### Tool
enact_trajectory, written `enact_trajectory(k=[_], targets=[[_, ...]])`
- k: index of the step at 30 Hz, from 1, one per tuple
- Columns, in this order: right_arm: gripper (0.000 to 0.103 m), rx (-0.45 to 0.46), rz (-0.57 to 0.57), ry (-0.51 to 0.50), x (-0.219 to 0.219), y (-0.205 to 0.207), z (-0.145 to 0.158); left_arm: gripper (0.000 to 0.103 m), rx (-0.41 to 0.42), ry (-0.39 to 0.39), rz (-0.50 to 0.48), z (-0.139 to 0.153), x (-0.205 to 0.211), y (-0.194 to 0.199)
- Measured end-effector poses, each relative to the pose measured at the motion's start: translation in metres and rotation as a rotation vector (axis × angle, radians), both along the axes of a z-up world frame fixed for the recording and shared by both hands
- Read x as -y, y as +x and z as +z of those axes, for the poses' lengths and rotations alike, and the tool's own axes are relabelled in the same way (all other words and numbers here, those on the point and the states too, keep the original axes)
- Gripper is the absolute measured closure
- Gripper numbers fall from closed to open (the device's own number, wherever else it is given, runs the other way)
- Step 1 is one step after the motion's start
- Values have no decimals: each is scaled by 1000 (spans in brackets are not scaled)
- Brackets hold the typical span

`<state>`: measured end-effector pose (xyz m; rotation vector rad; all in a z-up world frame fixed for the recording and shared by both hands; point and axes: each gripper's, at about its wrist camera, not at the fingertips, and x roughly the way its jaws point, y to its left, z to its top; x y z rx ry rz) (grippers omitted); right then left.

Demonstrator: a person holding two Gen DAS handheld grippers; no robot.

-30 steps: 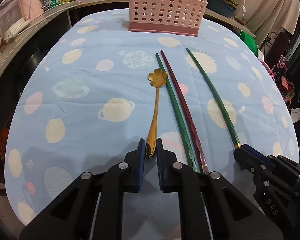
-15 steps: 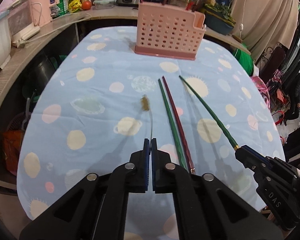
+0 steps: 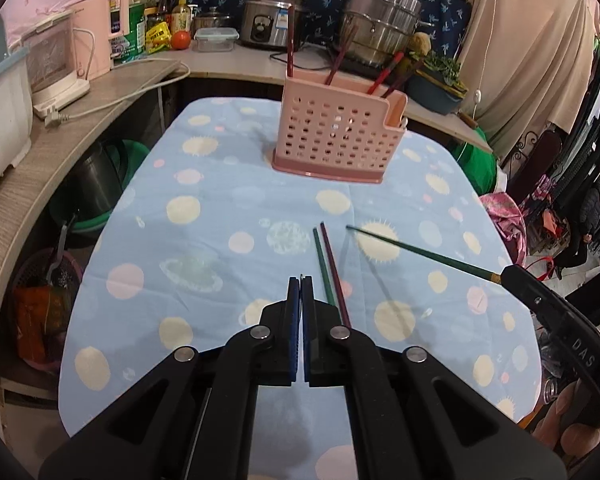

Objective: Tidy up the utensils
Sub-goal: 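Lift the spoon and chopstick and carry them toward the pink holder, then lower the spoon and chopstick into the holder and open both tools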

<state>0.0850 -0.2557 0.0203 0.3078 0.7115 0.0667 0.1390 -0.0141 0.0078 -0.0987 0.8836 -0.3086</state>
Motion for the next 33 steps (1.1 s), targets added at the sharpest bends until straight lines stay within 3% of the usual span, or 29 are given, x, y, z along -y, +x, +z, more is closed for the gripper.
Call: enact_trajectory(k=[21, 33], targets=[[96, 167, -50, 39, 34, 68, 71, 102, 110, -82, 2, 76, 0, 59], [96, 301, -64, 91, 53, 129, 137, 102, 228, -141, 6, 143, 8, 122]])
